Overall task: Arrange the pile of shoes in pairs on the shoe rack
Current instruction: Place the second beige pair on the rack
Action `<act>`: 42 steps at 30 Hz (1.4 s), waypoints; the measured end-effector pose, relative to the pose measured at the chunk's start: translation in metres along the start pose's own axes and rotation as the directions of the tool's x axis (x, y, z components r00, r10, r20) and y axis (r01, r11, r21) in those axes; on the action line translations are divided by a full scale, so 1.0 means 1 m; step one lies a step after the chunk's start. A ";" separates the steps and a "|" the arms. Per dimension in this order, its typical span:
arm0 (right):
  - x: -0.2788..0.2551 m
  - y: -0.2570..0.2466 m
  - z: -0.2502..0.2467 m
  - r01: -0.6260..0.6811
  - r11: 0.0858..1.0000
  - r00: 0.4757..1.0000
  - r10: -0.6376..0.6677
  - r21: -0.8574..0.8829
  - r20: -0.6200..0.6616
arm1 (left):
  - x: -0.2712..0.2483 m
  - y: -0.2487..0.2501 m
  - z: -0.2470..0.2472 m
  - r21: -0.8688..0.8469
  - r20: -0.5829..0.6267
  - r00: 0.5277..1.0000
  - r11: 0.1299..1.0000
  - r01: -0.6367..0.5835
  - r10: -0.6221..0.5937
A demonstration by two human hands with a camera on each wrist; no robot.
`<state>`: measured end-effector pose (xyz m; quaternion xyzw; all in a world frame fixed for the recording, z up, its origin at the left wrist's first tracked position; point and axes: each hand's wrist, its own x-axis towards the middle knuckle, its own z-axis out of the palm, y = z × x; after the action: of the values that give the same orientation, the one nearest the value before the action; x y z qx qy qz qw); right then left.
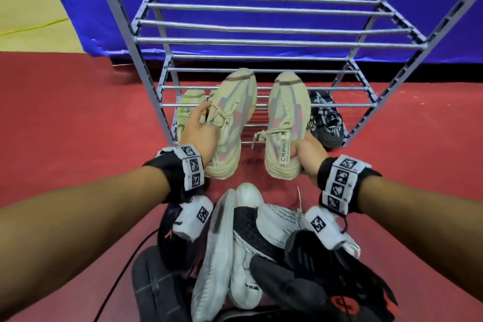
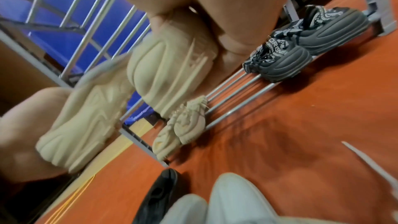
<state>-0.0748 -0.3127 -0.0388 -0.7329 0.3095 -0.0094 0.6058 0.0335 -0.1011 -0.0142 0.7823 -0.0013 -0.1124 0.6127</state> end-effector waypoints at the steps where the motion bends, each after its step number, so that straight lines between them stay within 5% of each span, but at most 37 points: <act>1: 0.002 -0.008 0.004 -0.006 1.000 1.000 0.006 0.001 0.003 | 0.006 0.003 0.000 -0.024 -0.023 1.000 1.000 0.003 -0.003; 9: 0.024 -0.065 0.034 0.041 0.997 0.999 -0.041 0.070 -0.002 | 0.034 0.025 0.005 -0.167 -0.050 0.999 0.986 0.013 -0.021; 16: 0.032 -0.053 0.055 0.130 0.987 0.983 -0.141 -0.099 -0.116 | 0.048 0.017 0.001 -0.145 -0.072 0.996 0.988 0.043 -0.054; 19: 0.030 -0.042 0.057 0.195 0.978 0.968 -0.203 -0.071 -0.148 | 0.043 0.012 0.000 -0.168 -0.045 0.998 0.985 0.045 -0.053; 25: 0.039 -0.044 0.048 0.263 0.965 0.957 -0.263 -0.014 -0.123 | 0.061 -0.020 0.006 -0.170 0.129 0.966 0.955 0.243 -0.223; 28: 0.043 -0.052 0.051 0.255 0.967 0.960 -0.251 0.020 -0.123 | 0.029 0.005 0.000 -0.213 0.198 0.939 0.923 0.321 -0.281; 32: 0.058 -0.068 0.062 0.197 0.977 0.977 -0.189 0.082 -0.101 | 0.035 0.008 -0.002 -0.279 0.042 0.987 0.947 0.159 -0.153; 37: 0.093 -0.078 0.081 0.128 0.980 0.991 -0.134 0.155 0.030 | 0.056 0.018 -0.019 -0.227 -0.065 0.991 0.968 0.103 -0.121; 42: 0.067 -0.088 0.092 0.075 0.992 0.997 -0.074 0.105 -0.019 | 0.059 0.008 -0.037 -0.220 0.035 0.981 0.956 0.192 -0.189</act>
<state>0.0542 -0.2559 -0.0088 -0.7108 0.2858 -0.0540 0.6405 0.0983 -0.0763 -0.0086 0.7046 0.0823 -0.1758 0.6826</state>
